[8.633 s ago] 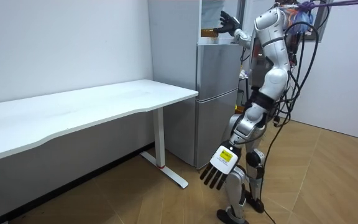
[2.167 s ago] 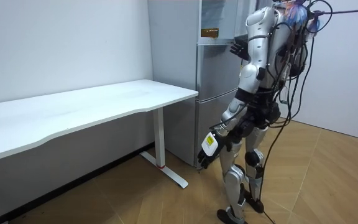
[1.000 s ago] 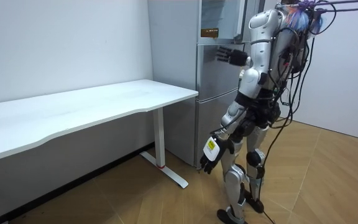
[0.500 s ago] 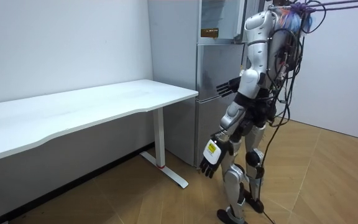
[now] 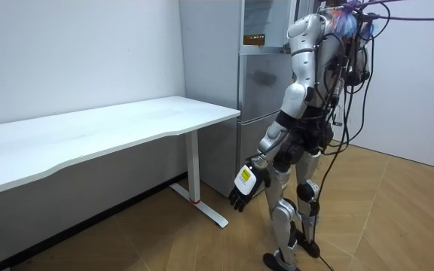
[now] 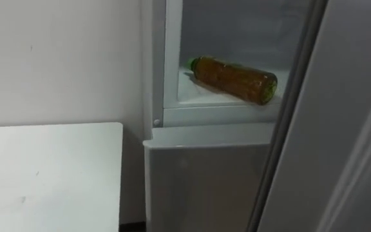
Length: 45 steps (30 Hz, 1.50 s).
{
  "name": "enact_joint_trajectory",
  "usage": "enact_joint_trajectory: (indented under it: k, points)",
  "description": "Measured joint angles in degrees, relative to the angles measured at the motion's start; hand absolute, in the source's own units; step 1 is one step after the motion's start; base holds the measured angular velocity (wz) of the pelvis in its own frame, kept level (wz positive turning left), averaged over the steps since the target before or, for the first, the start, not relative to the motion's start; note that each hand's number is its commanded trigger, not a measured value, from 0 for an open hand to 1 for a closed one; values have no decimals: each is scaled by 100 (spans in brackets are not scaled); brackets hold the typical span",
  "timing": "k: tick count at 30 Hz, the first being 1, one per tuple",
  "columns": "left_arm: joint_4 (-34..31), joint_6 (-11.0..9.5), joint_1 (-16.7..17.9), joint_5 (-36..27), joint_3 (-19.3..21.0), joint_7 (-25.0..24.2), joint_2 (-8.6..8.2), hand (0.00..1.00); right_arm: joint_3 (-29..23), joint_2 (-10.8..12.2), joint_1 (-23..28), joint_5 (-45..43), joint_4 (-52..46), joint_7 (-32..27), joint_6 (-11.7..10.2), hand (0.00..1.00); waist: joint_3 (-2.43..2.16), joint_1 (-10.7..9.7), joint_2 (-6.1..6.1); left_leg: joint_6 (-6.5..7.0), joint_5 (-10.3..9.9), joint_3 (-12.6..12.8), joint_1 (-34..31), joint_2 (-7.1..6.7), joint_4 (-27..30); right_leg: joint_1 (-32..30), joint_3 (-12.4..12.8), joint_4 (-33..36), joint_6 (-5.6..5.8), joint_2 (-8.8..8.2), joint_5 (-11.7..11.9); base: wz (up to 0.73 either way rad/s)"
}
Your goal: Put the bottle in the upper fridge
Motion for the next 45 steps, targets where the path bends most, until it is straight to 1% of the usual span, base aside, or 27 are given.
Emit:
enact_joint_trajectory:
  k: [1,2,3,4,5,7,8,9,11,12,14,17,18,19,23,24,25,27,29,31,35,36,37,38,41,43,45]
  points:
    - [13,-2,8,-8,-7,52,-21,0,-69,0,-1,-79,-133,-255,-52,0,-2,-7,0,0,0,0,-6,0,11,-2,-25,13,0,-2,0,0]
    - [17,-5,12,-5,-7,67,-32,0,-107,0,-9,-99,-201,-376,-63,0,-16,1,-21,0,0,2,-7,-3,16,-2,-51,25,0,-13,0,0]
    - [28,-7,16,-3,-4,98,-65,0,-167,1,-31,-125,-381,-652,-67,0,-4,26,21,0,0,17,2,-5,7,-11,-40,42,1,-14,-1,-5]
    - [30,-15,28,-4,-4,122,-102,0,-201,0,-61,-228,-638,-886,-76,0,-8,24,34,0,1,42,15,-4,4,-13,-21,59,2,-14,-1,-7]
    - [36,-27,41,-3,-4,143,-117,0,-210,-1,-87,-311,-762,-976,-96,0,0,32,43,0,1,47,16,-4,-3,-10,-18,60,2,-13,-1,-8]
    - [66,-54,53,3,51,164,-159,0,-237,-19,-258,-536,-1175,-1314,-218,0,19,35,72,0,2,60,16,-5,-54,-14,4,69,3,-5,-2,-2]
    - [66,-58,54,7,56,164,-160,0,-243,-26,-294,-608,-1268,-1400,-244,0,21,40,78,1,3,59,16,-5,-54,-14,4,76,3,-5,-5,0]
    - [68,-64,54,-1,84,163,-163,0,-259,-37,-352,-780,-1412,-1538,-324,0,25,52,74,5,8,54,43,-7,-55,-14,-1,75,6,-10,-16,5]
    - [70,-74,63,-28,142,158,-163,0,-270,-41,-350,-1043,-1558,-1700,-325,0,25,72,39,5,8,36,91,-21,-59,-11,-4,96,14,-26,-78,6]
    - [109,-76,59,-52,147,146,-167,0,-249,-40,-340,-1194,-1560,-1784,-281,0,28,99,21,5,8,14,92,-34,-58,-16,-34,121,20,-46,-104,4]
    - [112,-88,57,-50,150,98,-201,0,-249,-41,-340,-1383,-1592,-1911,-279,0,25,153,17,10,11,15,66,-45,-58,-73,-33,157,22,-60,-109,-2]
    - [112,-150,51,-49,150,-22,-212,0,-186,-41,-341,-1466,-1599,-2062,-279,0,26,197,-24,13,12,17,-14,-50,-47,-170,-30,202,17,-69,-113,-1]
    - [152,-210,49,-48,147,-55,-216,0,-133,-43,-355,-1471,-1600,-2101,-279,0,28,205,-35,13,12,18,-16,-50,-49,-173,-26,209,15,-68,-111,0]
    - [251,-276,31,-45,126,-74,-221,0,-77,-43,-401,-1473,-1599,-2107,-279,0,27,205,-39,13,12,19,-11,-53,-54,-174,-21,219,15,-68,-111,0]
    - [497,-346,-112,-46,82,-131,-221,0,131,-90,-459,-1475,-1653,-2081,-279,0,31,310,-20,13,13,56,5,-48,-58,-196,5,292,15,-64,-112,-6]
    - [514,-349,-165,-49,39,-146,-215,0,199,-117,-460,-1474,-1700,-2034,-279,0,32,359,-11,13,13,50,-15,-47,-59,-182,3,296,15,-64,-112,0]
    - [508,-398,-192,-50,31,-176,-212,0,309,-168,-501,-1469,-1723,-1975,-278,0,45,373,2,13,13,48,-25,-45,-63,-189,-4,303,15,-64,-112,0]
    - [506,-432,-215,-52,11,-182,-198,0,455,-199,-607,-1455,-1746,-1750,-279,0,51,373,7,11,14,48,-20,-37,-63,-196,-9,297,14,-60,-111,0]
    - [507,-433,-256,-60,-43,-181,-169,0,637,-205,-733,-1421,-1756,-1502,-279,0,53,384,-1,10,14,48,-7,-31,-62,-190,-22,277,13,-56,-112,0]
    - [508,-497,-310,-54,-140,-197,-158,0,802,-197,-823,-1327,-1737,-1441,-278,0,56,498,-5,10,15,68,-9,-27,-66,-174,-26,225,-3,-51,-100,-5]
    - [502,-507,-295,-50,-284,-256,-92,0,870,-188,-928,-1083,-1699,-1171,-309,0,73,499,-61,6,16,56,-23,-11,-62,-161,-66,203,-14,-44,-92,0]
    - [498,-507,-296,-50,-349,-281,-38,0,911,-187,-932,-1035,-1652,-1107,-387,0,76,500,-73,0,20,49,-24,-3,-61,-137,-73,193,-18,-35,-90,0]
    - [507,-507,-297,-50,-441,-324,27,0,1006,-187,-964,-1032,-1539,-1069,-504,0,92,497,-80,-5,22,47,-23,5,-53,-89,-78,175,-25,-28,-86,0]
    - [512,-503,-297,-50,-472,-339,45,0,1038,-185,-967,-1033,-1489,-1064,-546,0,89,498,-80,-5,22,47,-23,8,-49,-87,-80,163,-28,-24,-84,0]
    - [511,-488,-307,-5,-594,-454,57,0,1047,-168,-968,-1027,-1398,-1001,-639,0,90,496,-44,-5,22,47,-22,10,-31,-87,-82,88,-34,-21,-71,0]
    - [490,-454,-319,6,-648,-503,47,0,1059,-160,-972,-1024,-1220,-921,-787,0,82,498,-26,-5,22,47,5,13,-32,-41,-82,56,-31,-12,-47,0]
    - [473,-422,-314,9,-646,-549,49,0,1071,-160,-972,-1017,-1123,-844,-843,0,68,508,15,-5,22,47,47,27,-33,25,-83,-35,-28,12,4,0]
